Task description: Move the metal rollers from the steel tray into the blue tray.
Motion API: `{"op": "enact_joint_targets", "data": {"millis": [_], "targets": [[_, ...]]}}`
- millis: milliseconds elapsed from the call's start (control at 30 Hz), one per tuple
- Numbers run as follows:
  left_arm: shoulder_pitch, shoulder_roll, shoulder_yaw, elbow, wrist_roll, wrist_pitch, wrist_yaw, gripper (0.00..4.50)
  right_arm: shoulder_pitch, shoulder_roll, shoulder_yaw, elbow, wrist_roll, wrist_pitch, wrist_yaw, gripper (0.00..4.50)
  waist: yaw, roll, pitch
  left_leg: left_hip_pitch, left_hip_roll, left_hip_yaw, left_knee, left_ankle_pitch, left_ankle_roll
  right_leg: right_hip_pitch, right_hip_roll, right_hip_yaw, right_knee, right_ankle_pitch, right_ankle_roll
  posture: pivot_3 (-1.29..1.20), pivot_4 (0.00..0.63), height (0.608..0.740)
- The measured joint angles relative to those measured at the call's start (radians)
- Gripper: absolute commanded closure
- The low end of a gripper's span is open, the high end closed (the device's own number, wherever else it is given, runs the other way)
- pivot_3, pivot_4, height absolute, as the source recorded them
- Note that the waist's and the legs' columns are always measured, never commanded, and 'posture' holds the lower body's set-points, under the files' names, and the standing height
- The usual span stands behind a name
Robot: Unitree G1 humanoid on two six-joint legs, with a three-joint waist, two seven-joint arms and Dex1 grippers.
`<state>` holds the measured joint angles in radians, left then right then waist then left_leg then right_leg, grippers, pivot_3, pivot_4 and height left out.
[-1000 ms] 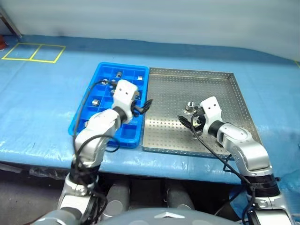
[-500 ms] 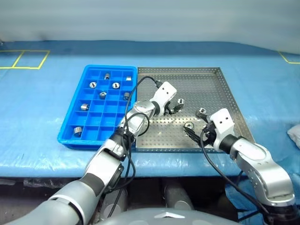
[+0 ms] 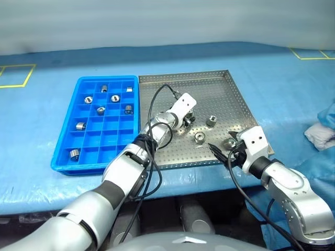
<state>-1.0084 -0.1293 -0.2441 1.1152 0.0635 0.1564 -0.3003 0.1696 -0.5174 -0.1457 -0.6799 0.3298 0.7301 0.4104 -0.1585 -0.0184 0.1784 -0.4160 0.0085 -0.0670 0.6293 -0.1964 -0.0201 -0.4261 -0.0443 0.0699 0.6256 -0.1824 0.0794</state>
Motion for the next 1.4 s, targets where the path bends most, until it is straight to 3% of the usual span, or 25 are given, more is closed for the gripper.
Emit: {"op": "enact_joint_targets", "data": {"millis": [100,233,267,667,800,967,1133,1233,1400], "targets": [[-0.008,-0.002,0.017,0.018,0.002,-0.016,0.013,1.40,0.000,0.000,0.000,0.000,0.000,0.000,0.000,0.00,-0.008,0.000,0.000,0.000,0.000,0.000,0.000,0.000,0.000,0.000,0.000,0.000,0.000,0.000,0.000,-0.25,0.150,0.740],[-0.008,-0.002,0.042,0.024,-0.004,-0.023,0.015,2.74,0.000,0.000,0.000,0.000,0.008,-0.002,0.007,0.00,-0.021,0.000,0.000,0.000,0.000,0.000,0.000,0.000,0.000,0.000,0.000,0.000,0.000,0.000,0.000,-0.25,0.150,0.740],[-0.008,-0.002,0.045,0.025,-0.004,-0.027,0.013,2.84,0.000,0.000,0.000,0.000,0.009,-0.002,0.008,0.00,-0.023,0.000,0.000,0.000,0.000,0.000,-0.001,0.000,0.000,0.000,0.000,0.000,0.000,0.000,0.000,-0.25,0.150,0.740],[-0.007,-0.003,0.058,0.023,-0.004,-0.055,-0.006,2.84,-0.001,-0.001,0.001,0.000,0.010,-0.007,0.010,0.00,-0.033,0.000,0.000,0.000,0.000,0.000,-0.001,0.000,0.000,0.000,0.000,0.000,0.000,0.000,0.000,-0.22,0.150,0.740],[0.022,0.002,0.085,-0.056,-0.033,-0.054,-0.022,2.84,-0.015,-0.003,0.005,0.004,0.010,-0.010,0.019,0.00,-0.031,0.000,0.000,0.000,0.000,0.000,-0.001,0.000,0.000,0.000,0.000,0.001,0.001,0.000,0.000,-0.18,0.150,0.740],[0.205,0.050,0.097,-0.456,-0.078,0.055,-0.082,2.84,-0.053,-0.012,0.025,0.026,0.014,-0.033,0.057,0.00,-0.024,0.001,0.000,0.003,0.001,0.002,-0.003,0.000,0.000,0.000,0.001,0.002,0.003,0.000,0.000,-0.11,0.150,0.740],[0.432,0.193,0.120,-1.001,-0.074,0.315,-0.056,2.84,-0.104,-0.009,0.069,0.074,0.016,-0.059,0.096,0.00,-0.005,0.001,0.000,0.004,0.002,0.001,-0.002,0.000,0.000,-0.001,0.002,0.003,0.005,0.000,0.000,-0.01,0.150,0.740],[0.542,0.266,0.149,-1.304,-0.039,0.484,-0.002,2.84,-0.140,-0.010,0.101,0.111,0.016,-0.076,0.125,0.00,0.032,0.001,0.000,0.005,0.002,0.001,-0.001,0.000,0.000,0.001,0.002,0.003,0.005,0.000,-0.001,0.04,0.150,0.740],[0.656,0.319,0.217,-1.624,0.045,0.763,0.108,2.84,-0.211,-0.011,0.140,0.171,0.015,-0.092,0.168,0.00,0.107,0.001,0.000,0.004,0.002,0.000,0.001,0.000,0.000,0.002,0.002,0.002,0.004,0.000,0.000,0.13,0.150,0.740]]}}
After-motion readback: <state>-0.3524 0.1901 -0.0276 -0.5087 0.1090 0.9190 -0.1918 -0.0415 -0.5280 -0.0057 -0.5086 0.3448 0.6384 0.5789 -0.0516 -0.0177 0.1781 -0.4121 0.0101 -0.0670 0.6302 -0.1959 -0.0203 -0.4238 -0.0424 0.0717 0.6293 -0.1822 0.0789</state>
